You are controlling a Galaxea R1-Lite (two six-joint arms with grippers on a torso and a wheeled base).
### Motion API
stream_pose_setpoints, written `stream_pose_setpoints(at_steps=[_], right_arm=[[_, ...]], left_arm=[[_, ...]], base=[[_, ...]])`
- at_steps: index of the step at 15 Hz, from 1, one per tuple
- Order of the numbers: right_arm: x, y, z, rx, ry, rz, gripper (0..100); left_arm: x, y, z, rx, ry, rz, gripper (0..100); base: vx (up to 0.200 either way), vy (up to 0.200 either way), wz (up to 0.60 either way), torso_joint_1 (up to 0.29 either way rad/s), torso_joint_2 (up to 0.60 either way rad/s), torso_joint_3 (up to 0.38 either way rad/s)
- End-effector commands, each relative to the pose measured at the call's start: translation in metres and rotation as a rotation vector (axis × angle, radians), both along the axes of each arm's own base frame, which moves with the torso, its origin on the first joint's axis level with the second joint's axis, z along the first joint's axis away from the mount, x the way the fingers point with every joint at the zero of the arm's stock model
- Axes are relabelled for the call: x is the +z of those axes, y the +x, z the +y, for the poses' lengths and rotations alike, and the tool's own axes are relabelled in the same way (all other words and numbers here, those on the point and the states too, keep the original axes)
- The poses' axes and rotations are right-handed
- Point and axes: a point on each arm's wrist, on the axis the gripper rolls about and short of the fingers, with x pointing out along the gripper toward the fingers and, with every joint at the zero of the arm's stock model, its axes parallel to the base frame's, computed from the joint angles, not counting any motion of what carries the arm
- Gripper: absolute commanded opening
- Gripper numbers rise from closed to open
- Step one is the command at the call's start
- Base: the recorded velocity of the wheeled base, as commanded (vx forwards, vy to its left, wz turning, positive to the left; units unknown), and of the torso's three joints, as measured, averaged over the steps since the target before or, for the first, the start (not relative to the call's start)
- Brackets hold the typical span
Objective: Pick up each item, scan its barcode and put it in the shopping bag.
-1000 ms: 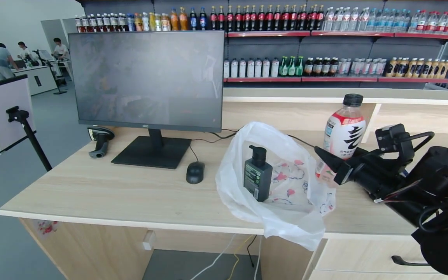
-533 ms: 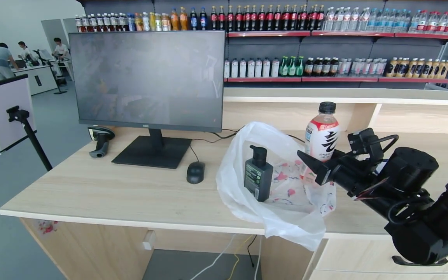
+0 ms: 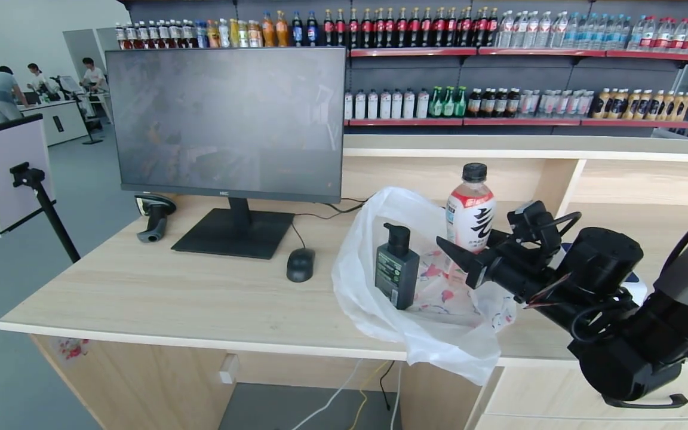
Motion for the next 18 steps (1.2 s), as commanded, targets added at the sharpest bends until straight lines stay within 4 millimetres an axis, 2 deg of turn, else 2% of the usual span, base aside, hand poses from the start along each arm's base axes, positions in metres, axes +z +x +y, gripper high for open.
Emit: stream_pose_setpoints(at_steps=[1,6,12,16,18], right_arm=[[-0.001,0.001,0.001,0.001,0.0,-0.002,0],[-0.012,0.008,0.006,0.035,-0.011,0.02,0],[-0.009,0.012,0.018,0.063,0.048,0.027,0],[-0.018,0.012,0.018,0.068,0.082,0.09,0],[-0.016,0.014,0.02,0.074,0.105,0.091,0]], left_arm=[[0.0,0.0,0.0,0.0,-0.001,-0.001,100],[0.0,0.0,0.0,0.0,-0.001,-0.001,100],[0.0,0.0,0.0,0.0,-0.001,-0.001,100],[0.0,0.0,0.0,0.0,-0.001,-0.001,100],[0.0,0.0,0.0,0.0,-0.001,-0.001,100]], base=[[0.0,0.0,0.0,0.0,0.0,0.0],[0.0,0.0,0.0,0.0,0.0,0.0],[0.0,0.0,0.0,0.0,0.0,0.0],[0.0,0.0,0.0,0.0,0.0,0.0],[0.0,0.0,0.0,0.0,0.0,0.0]])
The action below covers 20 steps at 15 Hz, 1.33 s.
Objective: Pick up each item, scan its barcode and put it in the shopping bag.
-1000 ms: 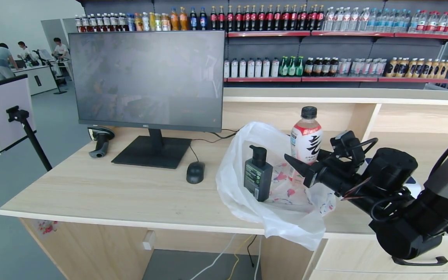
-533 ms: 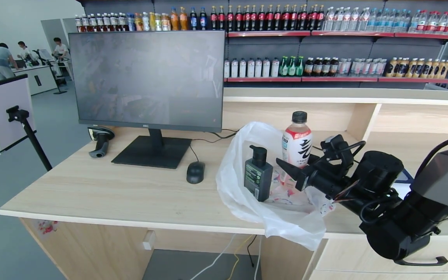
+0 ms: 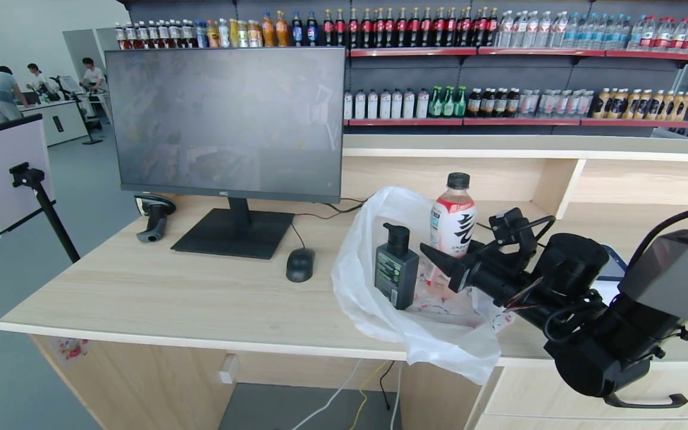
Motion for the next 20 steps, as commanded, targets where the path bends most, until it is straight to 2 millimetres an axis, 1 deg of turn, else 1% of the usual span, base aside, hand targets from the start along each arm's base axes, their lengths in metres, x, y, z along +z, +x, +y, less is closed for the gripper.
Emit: stream_pose_setpoints(at_steps=[1,3,5,9,14,17,20], right_arm=[[0.0,0.002,0.002,0.006,0.015,0.002,0],[-0.004,0.003,0.003,0.007,0.017,0.016,0],[-0.006,0.004,0.008,0.021,0.023,0.021,0],[-0.012,0.005,0.009,0.021,0.017,0.038,0],[-0.016,0.003,0.006,0.013,-0.005,0.045,0],[-0.026,0.003,0.002,0.001,-0.032,0.069,0],[-0.03,0.004,-0.002,-0.008,-0.036,0.08,0]], left_arm=[[0.0,0.0,0.0,0.0,-0.001,-0.001,100],[0.0,0.0,0.0,0.0,-0.001,-0.001,100],[0.0,0.0,0.0,0.0,-0.001,-0.001,100],[0.0,0.0,0.0,0.0,-0.001,-0.001,100],[0.0,0.0,0.0,0.0,-0.001,-0.001,100],[0.0,0.0,0.0,0.0,-0.001,-0.001,100],[0.0,0.0,0.0,0.0,-0.001,-0.001,100]], base=[[0.0,0.0,0.0,0.0,0.0,0.0],[0.0,0.0,0.0,0.0,0.0,0.0],[0.0,0.0,0.0,0.0,0.0,0.0],[0.0,0.0,0.0,0.0,0.0,0.0],[0.0,0.0,0.0,0.0,0.0,0.0],[0.0,0.0,0.0,0.0,0.0,0.0],[0.0,0.0,0.0,0.0,0.0,0.0]])
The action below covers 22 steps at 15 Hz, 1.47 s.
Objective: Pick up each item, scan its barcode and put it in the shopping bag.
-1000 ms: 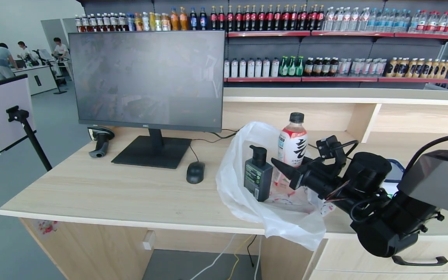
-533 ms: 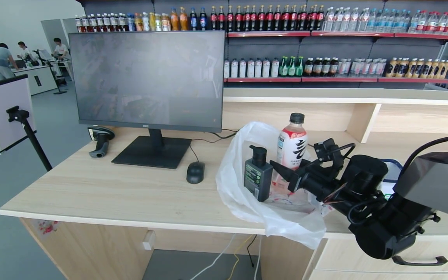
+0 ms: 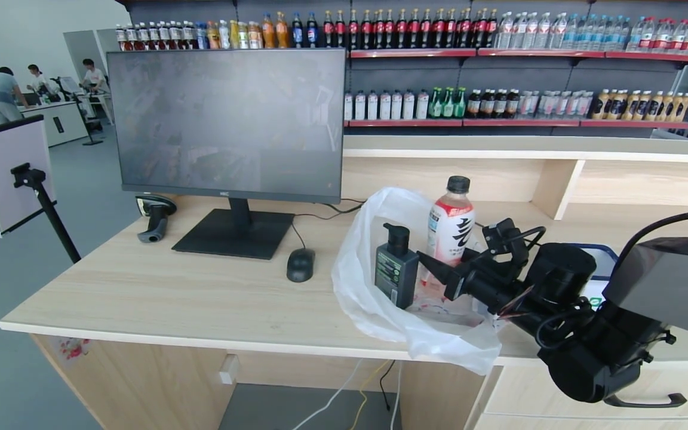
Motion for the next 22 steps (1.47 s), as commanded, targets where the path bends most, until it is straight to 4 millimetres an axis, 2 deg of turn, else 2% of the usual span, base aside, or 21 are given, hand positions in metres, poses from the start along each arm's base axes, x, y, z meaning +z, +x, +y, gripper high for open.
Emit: stream_pose_setpoints(at_steps=[1,7,8,13,17,22], right_arm=[[-0.006,0.0,-0.002,-0.005,-0.008,0.023,0],[-0.005,0.004,-0.006,-0.02,-0.002,0.015,0],[-0.005,0.004,-0.009,-0.028,-0.003,0.016,100],[0.007,-0.002,-0.02,-0.053,0.003,0.003,100],[0.028,-0.017,-0.024,-0.053,0.011,-0.038,100],[0.05,-0.048,-0.035,-0.064,0.004,-0.069,100]], left_arm=[[0.0,0.0,0.0,0.0,0.0,-0.001,100],[0.0,0.0,0.0,0.0,-0.002,-0.001,100],[0.0,0.0,0.0,0.0,0.0,-0.001,100],[0.0,0.0,0.0,0.0,-0.002,-0.001,100],[0.0,0.0,0.0,0.0,-0.002,0.001,100],[0.0,0.0,0.0,0.0,-0.003,0.001,100]], base=[[0.0,0.0,0.0,0.0,0.0,0.0],[0.0,0.0,0.0,0.0,0.0,0.0],[0.0,0.0,0.0,0.0,0.0,0.0],[0.0,0.0,0.0,0.0,0.0,0.0],[0.0,0.0,0.0,0.0,0.0,0.0],[0.0,0.0,0.0,0.0,0.0,0.0]])
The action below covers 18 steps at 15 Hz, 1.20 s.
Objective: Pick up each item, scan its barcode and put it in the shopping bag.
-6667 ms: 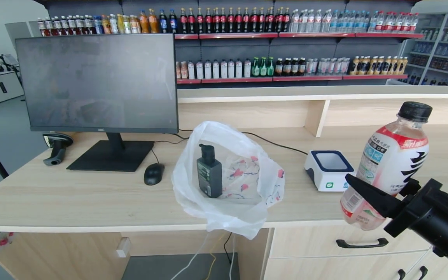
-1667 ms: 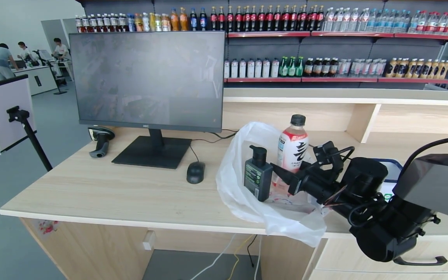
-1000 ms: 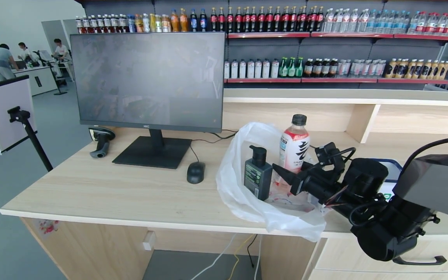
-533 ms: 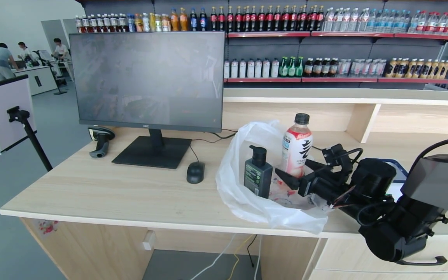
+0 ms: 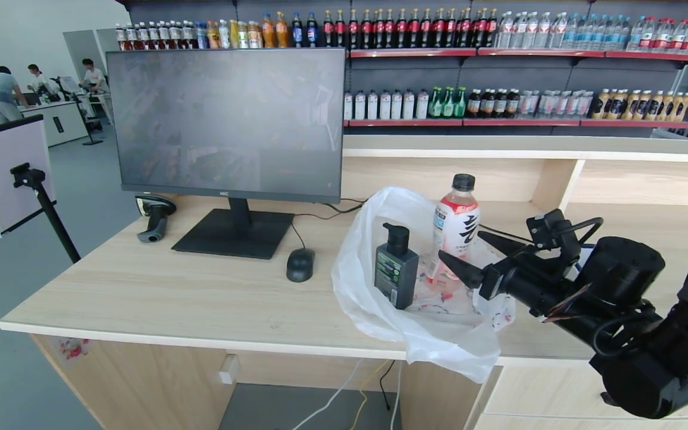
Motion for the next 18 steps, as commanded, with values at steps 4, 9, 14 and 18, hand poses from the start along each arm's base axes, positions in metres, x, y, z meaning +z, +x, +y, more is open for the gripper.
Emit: stream_pose_setpoints(at_steps=[4,9,14,18], right_arm=[[0.029,-0.042,-0.014,-0.013,0.007,-0.055,100],[0.051,-0.146,-0.04,-0.01,0.025,-0.132,100],[0.077,-0.199,-0.053,-0.001,0.101,-0.319,100],[0.066,-0.246,-0.065,-0.008,0.077,-0.226,100]], left_arm=[[0.0,0.0,0.0,0.0,0.0,0.0,100],[0.0,0.0,0.0,0.0,0.001,0.0,100],[0.0,0.0,0.0,0.0,0.001,0.0,100],[0.0,0.0,0.0,0.0,0.001,0.0,100]], base=[[0.0,0.0,0.0,0.0,0.0,0.0],[0.0,0.0,0.0,0.0,0.0,0.0],[0.0,0.0,0.0,0.0,0.0,0.0],[0.0,0.0,0.0,0.0,0.0,0.0]])
